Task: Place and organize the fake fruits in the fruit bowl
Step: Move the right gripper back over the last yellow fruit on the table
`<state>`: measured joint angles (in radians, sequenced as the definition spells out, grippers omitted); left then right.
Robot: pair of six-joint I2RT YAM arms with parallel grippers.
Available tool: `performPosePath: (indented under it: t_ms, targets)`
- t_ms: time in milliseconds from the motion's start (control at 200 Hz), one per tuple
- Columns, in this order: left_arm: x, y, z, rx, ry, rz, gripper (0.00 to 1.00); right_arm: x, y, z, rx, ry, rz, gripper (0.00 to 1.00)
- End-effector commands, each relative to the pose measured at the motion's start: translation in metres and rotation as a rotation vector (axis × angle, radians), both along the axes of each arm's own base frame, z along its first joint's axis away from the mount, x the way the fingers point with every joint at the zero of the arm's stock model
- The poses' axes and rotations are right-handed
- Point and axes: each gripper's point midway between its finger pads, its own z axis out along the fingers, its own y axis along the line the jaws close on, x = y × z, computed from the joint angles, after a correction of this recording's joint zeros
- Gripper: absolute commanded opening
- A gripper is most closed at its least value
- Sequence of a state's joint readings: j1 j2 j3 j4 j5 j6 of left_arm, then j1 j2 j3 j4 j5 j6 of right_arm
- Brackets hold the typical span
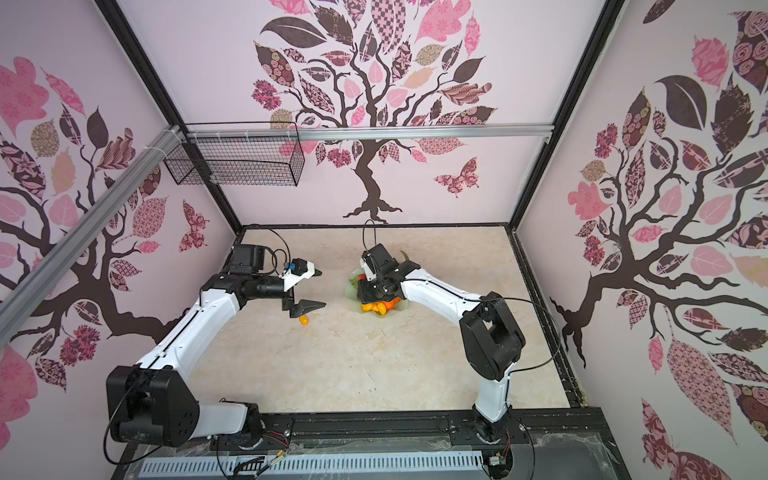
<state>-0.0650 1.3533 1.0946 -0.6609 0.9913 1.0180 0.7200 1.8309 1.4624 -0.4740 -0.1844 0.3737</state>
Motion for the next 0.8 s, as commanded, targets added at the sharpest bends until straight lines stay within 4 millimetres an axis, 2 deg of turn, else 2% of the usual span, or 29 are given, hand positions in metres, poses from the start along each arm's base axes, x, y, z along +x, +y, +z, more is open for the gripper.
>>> performPosePath:
  t_ms: [0, 300, 555, 795]
  targets:
    - [-0.003, 0.015, 0.014, -0.031, -0.045, 0.021, 0.99, -0.005, 0.029, 0.007, -0.003, -0.024, 0.054, 0.42]
    - [0.012, 0.059, 0.024, -0.07, -0.046, 0.138, 0.99, -0.017, 0.089, -0.014, 0.021, 0.022, 0.121, 0.43]
    - [0.019, 0.077, 0.019, -0.044, -0.037, 0.202, 0.99, -0.024, 0.128, -0.04, 0.04, 0.079, 0.151, 0.44]
    - [0.02, 0.08, 0.021, -0.036, -0.031, 0.216, 0.99, -0.03, 0.157, -0.06, 0.052, 0.124, 0.18, 0.46]
